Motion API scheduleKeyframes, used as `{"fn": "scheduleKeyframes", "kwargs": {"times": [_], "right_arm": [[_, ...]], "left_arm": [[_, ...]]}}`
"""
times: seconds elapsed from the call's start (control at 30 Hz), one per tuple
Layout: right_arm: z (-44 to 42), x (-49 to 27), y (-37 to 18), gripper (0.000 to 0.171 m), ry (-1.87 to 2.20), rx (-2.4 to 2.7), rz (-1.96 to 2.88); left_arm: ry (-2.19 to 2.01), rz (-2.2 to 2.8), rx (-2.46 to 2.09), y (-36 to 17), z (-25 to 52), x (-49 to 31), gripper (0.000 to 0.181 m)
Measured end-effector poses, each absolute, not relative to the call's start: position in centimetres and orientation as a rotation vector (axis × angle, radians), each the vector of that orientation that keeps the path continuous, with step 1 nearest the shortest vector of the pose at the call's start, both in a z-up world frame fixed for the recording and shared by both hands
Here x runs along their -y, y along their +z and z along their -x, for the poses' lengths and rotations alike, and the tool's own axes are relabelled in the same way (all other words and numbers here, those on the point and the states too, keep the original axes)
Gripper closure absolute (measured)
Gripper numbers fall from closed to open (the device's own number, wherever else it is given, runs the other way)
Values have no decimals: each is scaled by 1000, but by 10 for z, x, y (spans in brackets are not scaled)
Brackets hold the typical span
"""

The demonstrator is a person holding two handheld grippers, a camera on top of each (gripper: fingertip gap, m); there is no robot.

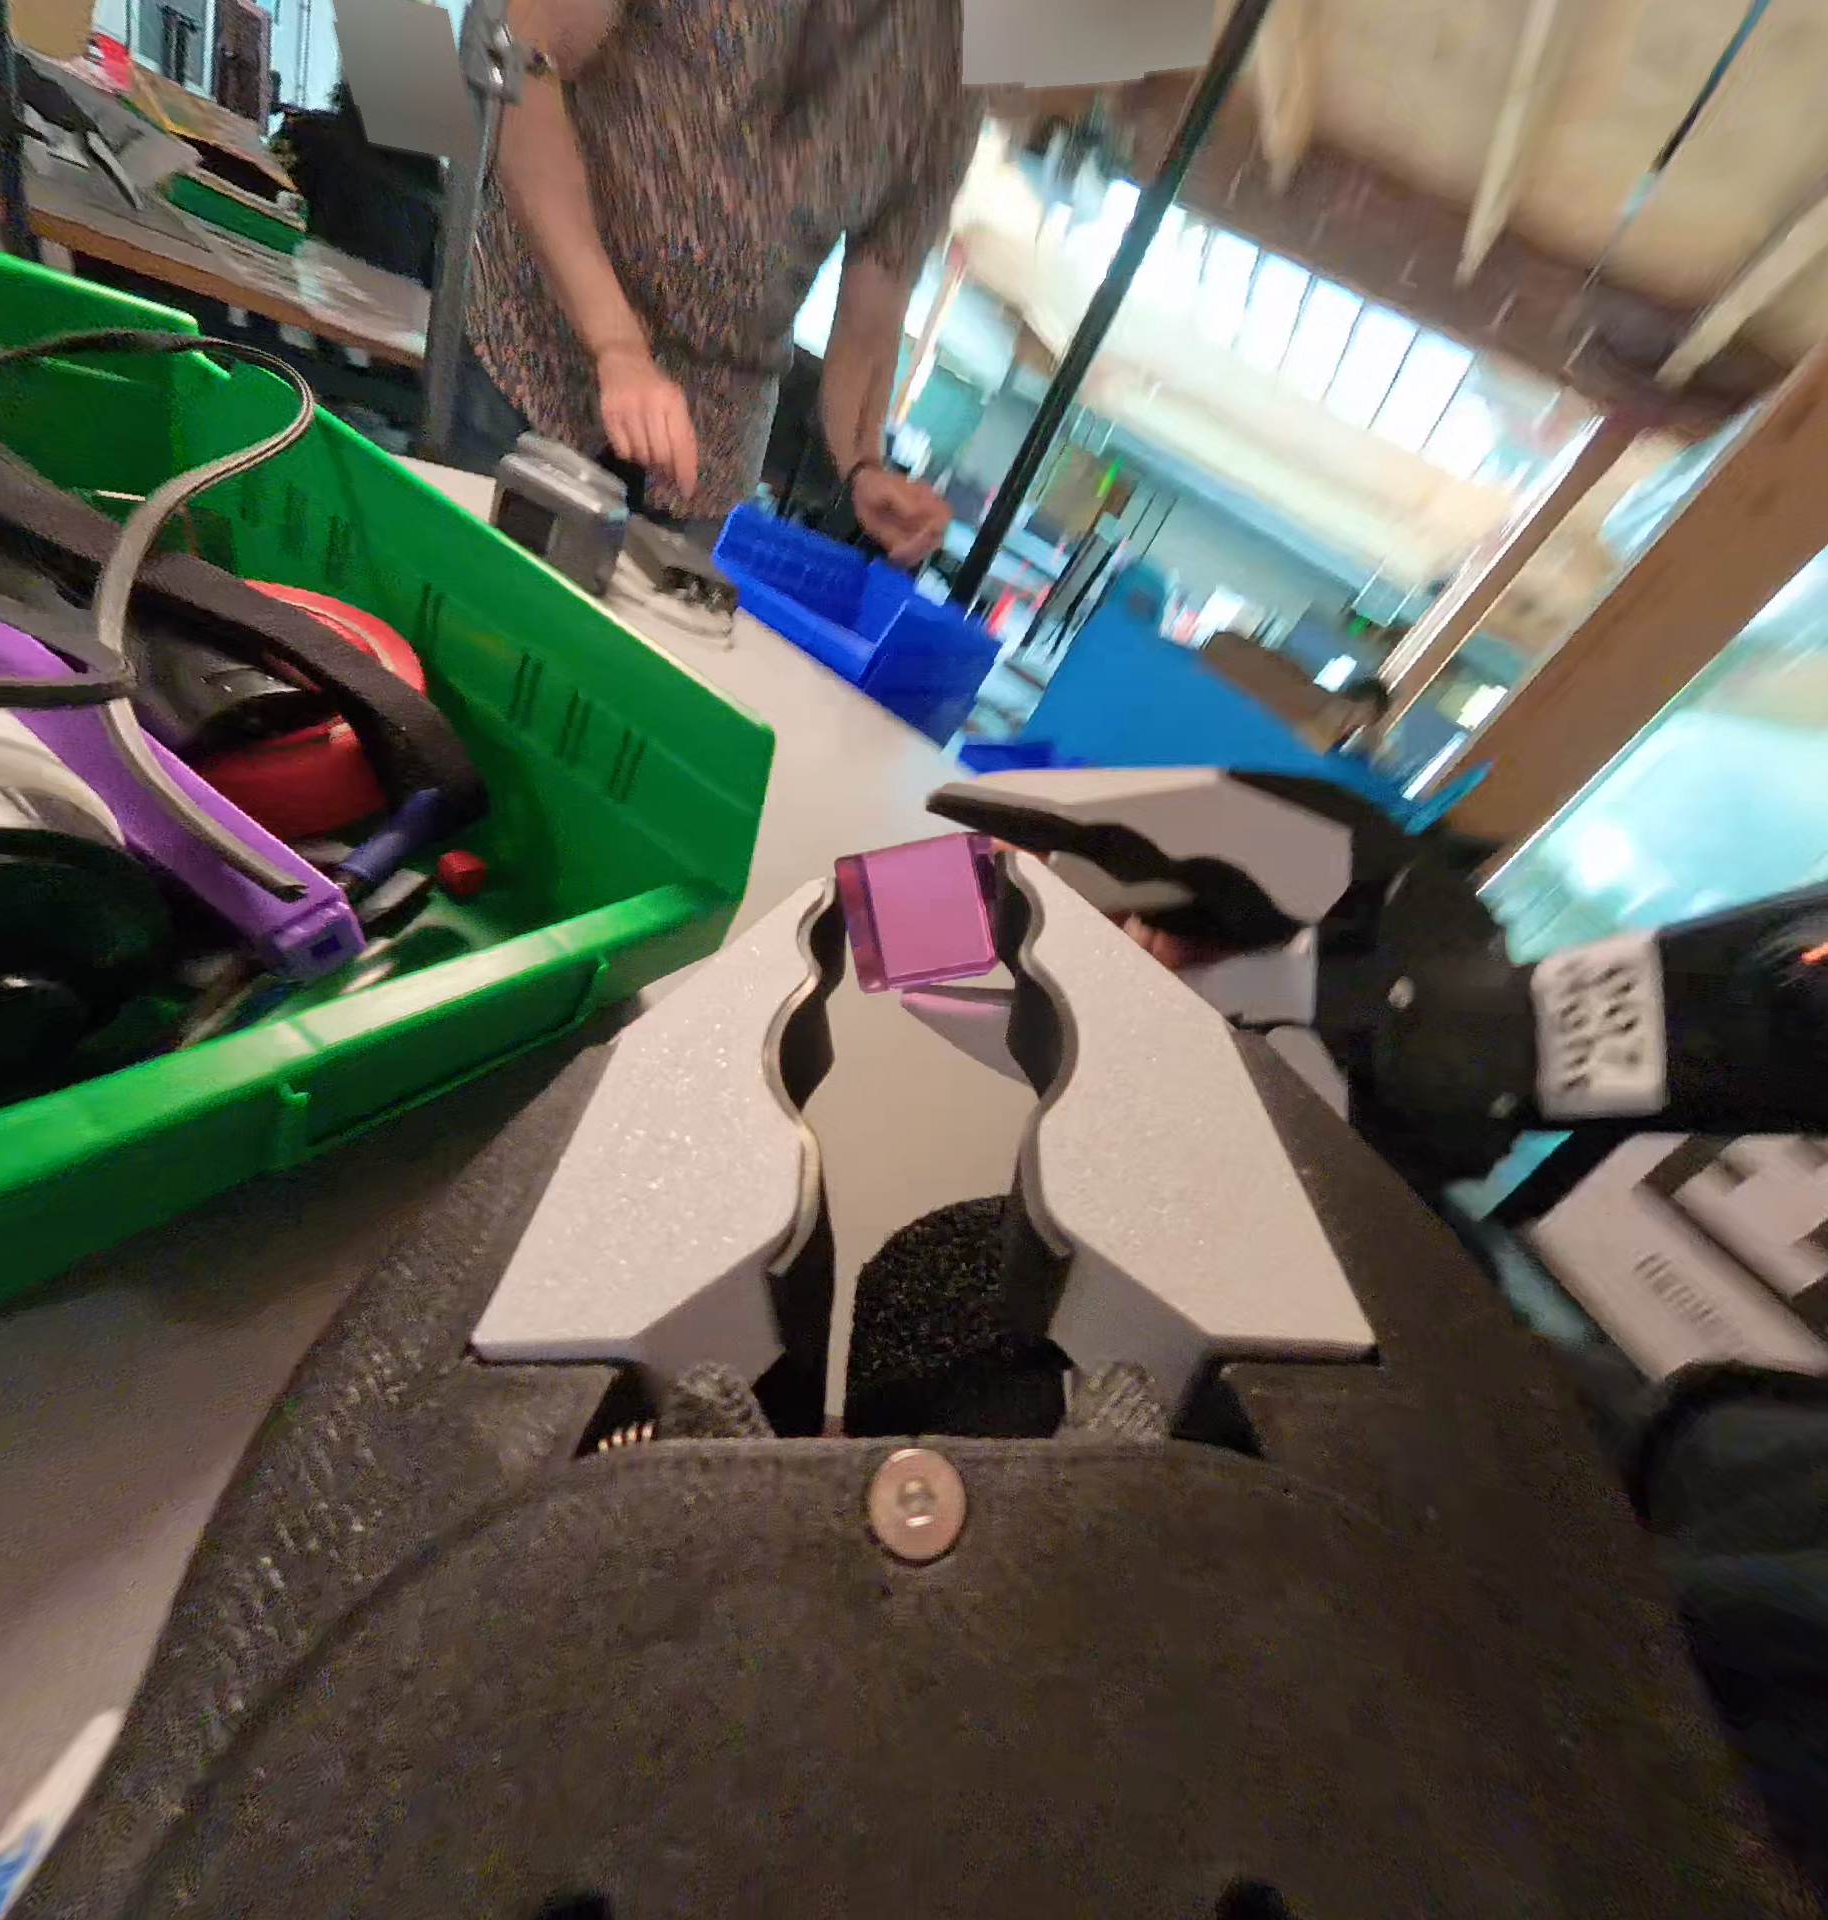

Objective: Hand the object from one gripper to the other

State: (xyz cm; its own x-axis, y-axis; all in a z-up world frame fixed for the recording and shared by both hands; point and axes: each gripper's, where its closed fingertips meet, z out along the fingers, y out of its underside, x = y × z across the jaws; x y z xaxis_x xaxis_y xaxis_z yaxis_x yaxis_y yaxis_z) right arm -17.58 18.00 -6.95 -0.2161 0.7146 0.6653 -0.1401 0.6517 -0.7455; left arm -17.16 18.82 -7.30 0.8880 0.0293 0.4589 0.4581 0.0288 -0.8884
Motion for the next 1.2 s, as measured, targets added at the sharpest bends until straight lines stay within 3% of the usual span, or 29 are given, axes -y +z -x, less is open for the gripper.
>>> {"fn": "scheduleKeyframes", "kwargs": {"times": [0.23,0.7,1.0,1.2], "right_arm": [[176,-175,-70,134,1026,1473,661],[176,-181,-60,142,927,1438,538],[181,-188,-77,143,621,1563,441],[182,-175,-82,143,515,1581,365]], "left_arm": [[-678,1161,610,-58,185,-183,151],[-784,1211,565,-58,164,-190,153],[80,1700,218,-73,167,-182,135],[288,1758,183,-86,172,-184,151]]}}
